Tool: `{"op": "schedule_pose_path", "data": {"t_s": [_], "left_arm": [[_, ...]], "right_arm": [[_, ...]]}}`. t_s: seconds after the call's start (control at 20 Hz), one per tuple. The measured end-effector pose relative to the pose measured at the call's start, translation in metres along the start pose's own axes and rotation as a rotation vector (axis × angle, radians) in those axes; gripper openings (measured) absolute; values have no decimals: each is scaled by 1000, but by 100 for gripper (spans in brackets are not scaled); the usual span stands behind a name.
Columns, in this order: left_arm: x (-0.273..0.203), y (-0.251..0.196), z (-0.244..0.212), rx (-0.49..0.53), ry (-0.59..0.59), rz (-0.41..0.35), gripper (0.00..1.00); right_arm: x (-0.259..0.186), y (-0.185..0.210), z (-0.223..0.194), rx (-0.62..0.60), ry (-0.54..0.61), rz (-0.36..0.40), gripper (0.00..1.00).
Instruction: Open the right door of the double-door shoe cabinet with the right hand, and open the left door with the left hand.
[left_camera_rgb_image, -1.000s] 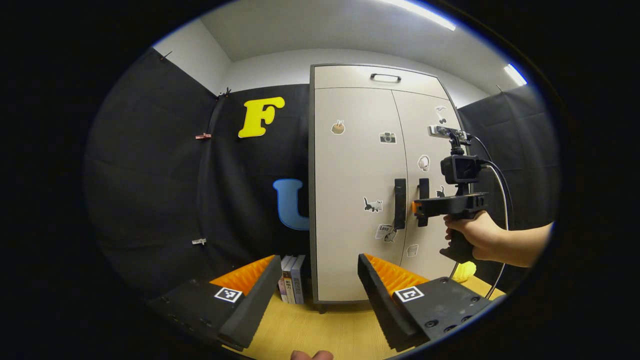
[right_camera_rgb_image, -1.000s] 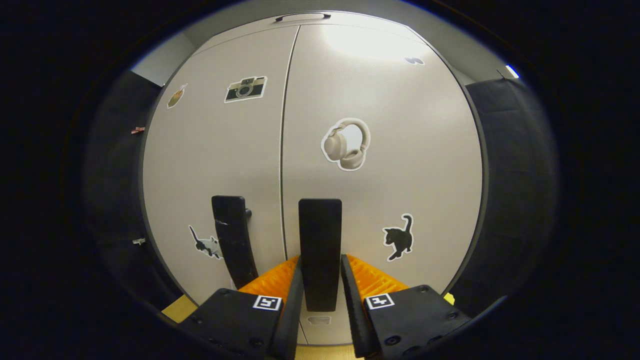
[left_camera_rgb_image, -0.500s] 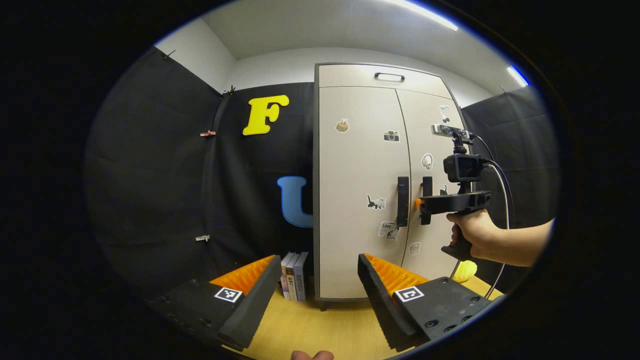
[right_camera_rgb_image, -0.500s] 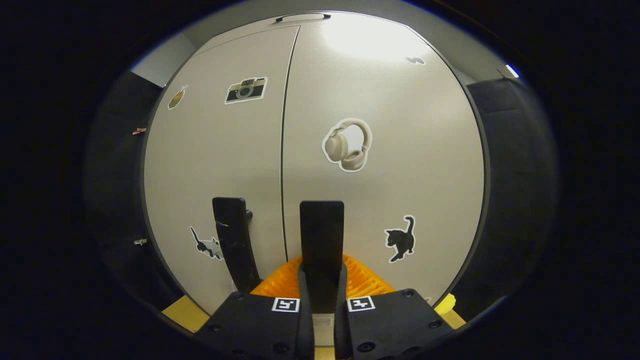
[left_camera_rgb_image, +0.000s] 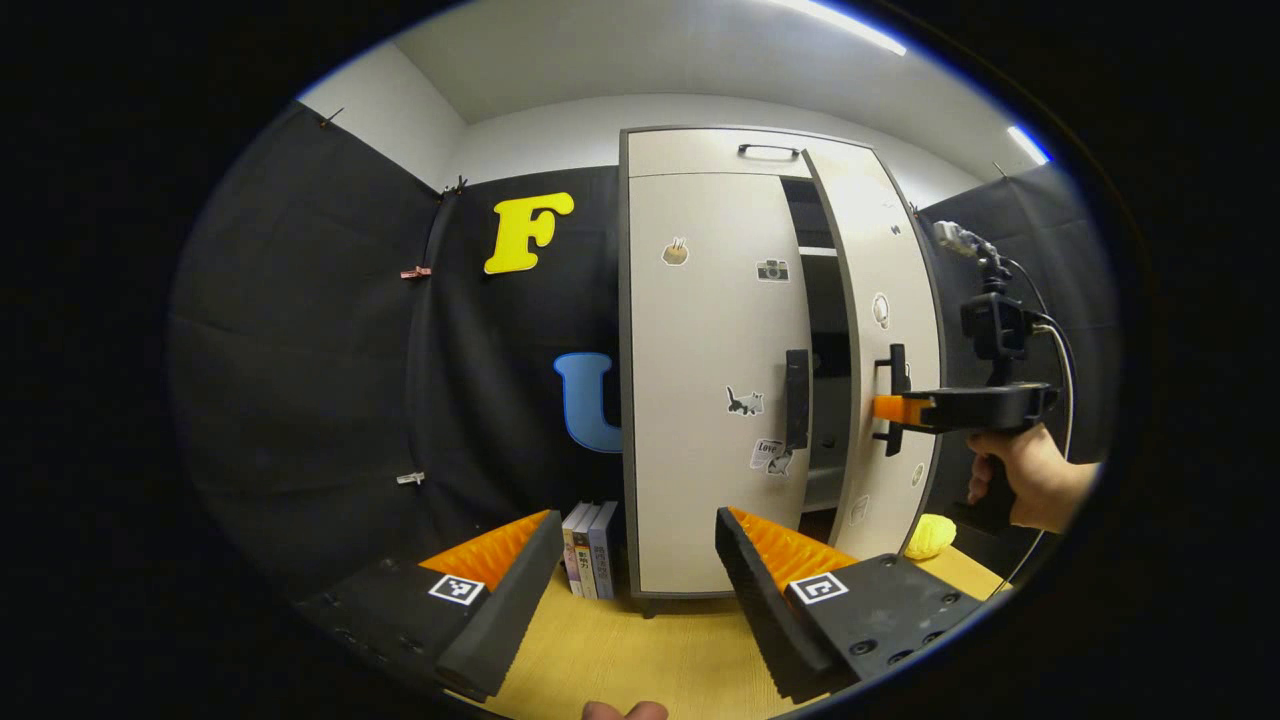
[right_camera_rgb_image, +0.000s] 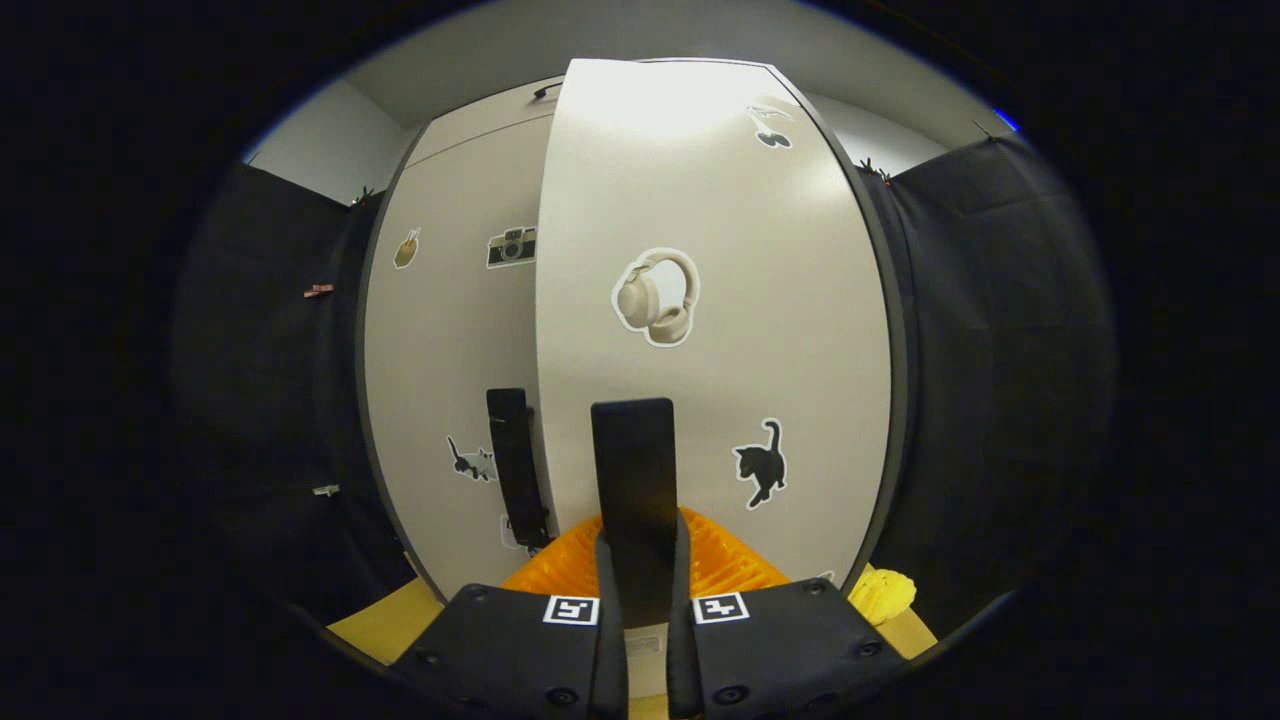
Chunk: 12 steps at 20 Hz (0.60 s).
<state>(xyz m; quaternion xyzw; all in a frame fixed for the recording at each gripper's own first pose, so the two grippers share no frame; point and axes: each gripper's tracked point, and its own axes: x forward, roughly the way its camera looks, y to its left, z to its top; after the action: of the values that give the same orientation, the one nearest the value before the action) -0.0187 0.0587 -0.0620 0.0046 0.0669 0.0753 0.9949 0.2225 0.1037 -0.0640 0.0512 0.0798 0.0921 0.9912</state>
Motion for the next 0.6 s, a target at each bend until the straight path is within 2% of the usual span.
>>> {"op": "schedule_pose_path", "data": {"t_s": [0.35,0.6], "left_arm": [[-12,-12,4,11,-6,4,95],[-16,-25,6,16,-6,2,95]], "right_arm": [[-20,-11,3,58,10,62,19],[-35,-25,7,79,10,72,19]]}}
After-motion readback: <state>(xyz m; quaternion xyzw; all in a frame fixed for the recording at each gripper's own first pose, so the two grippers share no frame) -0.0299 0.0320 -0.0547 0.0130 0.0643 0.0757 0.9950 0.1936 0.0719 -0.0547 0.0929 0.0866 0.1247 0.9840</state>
